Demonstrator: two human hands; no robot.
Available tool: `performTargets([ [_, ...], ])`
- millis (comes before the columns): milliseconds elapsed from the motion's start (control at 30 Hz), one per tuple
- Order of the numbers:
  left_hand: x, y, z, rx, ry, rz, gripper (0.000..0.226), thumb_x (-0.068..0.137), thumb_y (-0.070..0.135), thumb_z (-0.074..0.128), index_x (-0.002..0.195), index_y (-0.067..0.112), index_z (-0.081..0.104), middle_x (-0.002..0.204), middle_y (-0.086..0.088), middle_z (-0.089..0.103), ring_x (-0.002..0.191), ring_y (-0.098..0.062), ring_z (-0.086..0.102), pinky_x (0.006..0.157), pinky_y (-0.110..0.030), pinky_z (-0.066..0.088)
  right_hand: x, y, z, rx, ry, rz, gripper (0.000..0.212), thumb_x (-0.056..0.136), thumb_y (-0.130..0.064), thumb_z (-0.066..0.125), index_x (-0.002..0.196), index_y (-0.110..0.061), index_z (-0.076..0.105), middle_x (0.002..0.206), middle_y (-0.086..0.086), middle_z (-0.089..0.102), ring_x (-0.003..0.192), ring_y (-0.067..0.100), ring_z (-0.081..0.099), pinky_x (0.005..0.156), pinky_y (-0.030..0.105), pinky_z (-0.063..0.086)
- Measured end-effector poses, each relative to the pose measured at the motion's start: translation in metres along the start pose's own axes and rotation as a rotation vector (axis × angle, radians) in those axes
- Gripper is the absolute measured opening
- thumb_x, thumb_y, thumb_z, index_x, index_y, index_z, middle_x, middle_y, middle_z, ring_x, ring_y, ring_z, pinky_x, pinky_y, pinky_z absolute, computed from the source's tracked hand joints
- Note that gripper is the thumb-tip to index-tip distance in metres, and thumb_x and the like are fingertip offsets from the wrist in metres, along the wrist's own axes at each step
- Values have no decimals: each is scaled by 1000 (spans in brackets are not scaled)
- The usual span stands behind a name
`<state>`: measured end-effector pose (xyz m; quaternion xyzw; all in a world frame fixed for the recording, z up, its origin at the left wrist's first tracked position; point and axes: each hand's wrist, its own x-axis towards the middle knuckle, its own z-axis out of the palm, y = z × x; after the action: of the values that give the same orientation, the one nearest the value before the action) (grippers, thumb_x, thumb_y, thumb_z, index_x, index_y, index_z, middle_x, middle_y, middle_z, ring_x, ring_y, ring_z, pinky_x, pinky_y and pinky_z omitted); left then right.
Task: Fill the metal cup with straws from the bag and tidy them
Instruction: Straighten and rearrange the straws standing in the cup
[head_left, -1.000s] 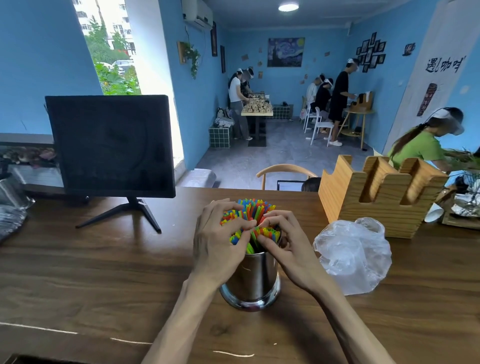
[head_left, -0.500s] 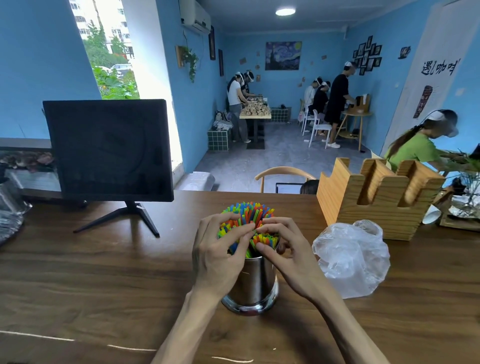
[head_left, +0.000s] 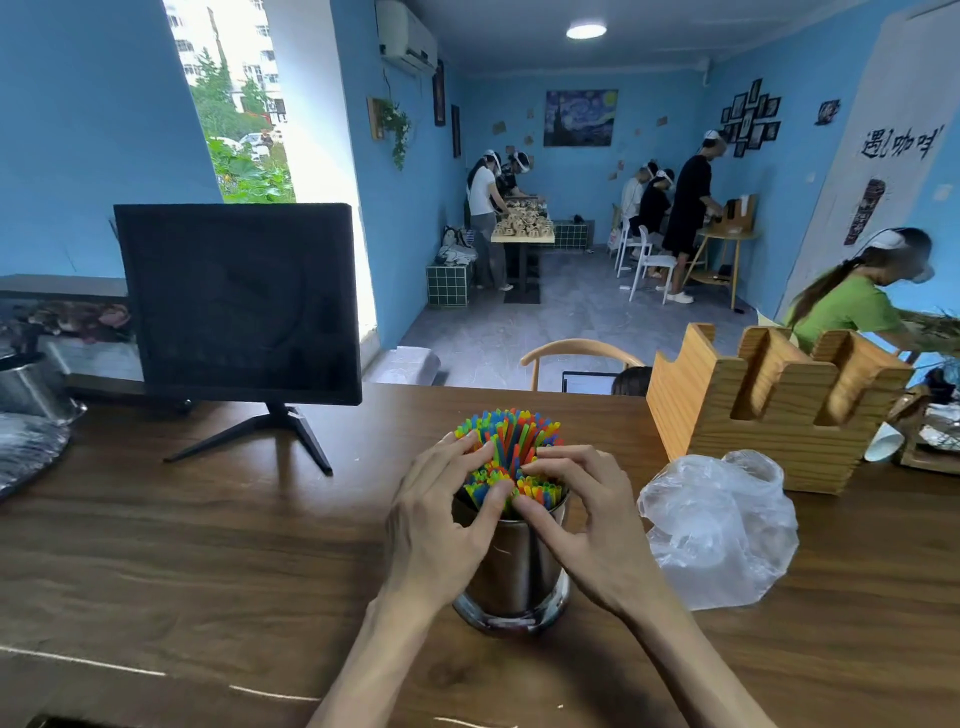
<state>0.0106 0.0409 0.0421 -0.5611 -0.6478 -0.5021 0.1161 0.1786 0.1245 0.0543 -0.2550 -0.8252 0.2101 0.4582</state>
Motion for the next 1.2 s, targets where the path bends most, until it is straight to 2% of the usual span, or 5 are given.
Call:
performTargets([
  [233,-7,5,5,-40,42,0,37,91,52,64,116,27,76,135,8,65,136,-14,52,108,-38,48,60,-2,-10,-12,53,68,15,95,-31,63,97,-25,77,103,-12,70,106,11,60,96,49,45],
  [600,-9,9,1,-69,37,-38,37,91,56,63,115,32,76,136,9,64,138,-10,47,108,-38,47,154,9,15,-248,-667,180,35,96,-47,65,106,-16,78,98,2,75,92,16,68,74,29,53],
  [933,-8,10,2,-103,16,-62,39,90,56,62,114,30,77,136,8,64,139,-13,48,108,-40,47,165,5,10,-172,-519,215,27,91,-44,74,79,-20,79,68,-4,70,59,6,56,52,21,38],
  [1033,-6,11,0,-130,-22,-82,42,88,64,60,114,36,76,135,11,63,139,-9,46,109,-44,46,173,-6,-6,-49,-407,214,28,94,-37,72,85,-11,79,74,1,74,66,13,60,65,30,47],
  [1200,19,17,-11,-547,34,-311,48,88,77,51,101,41,79,114,15,71,117,-7,61,99,-39,51,181,-38,-53,87,-108,115,20,95,-35,70,82,-21,76,69,-8,74,56,5,63,59,23,54],
])
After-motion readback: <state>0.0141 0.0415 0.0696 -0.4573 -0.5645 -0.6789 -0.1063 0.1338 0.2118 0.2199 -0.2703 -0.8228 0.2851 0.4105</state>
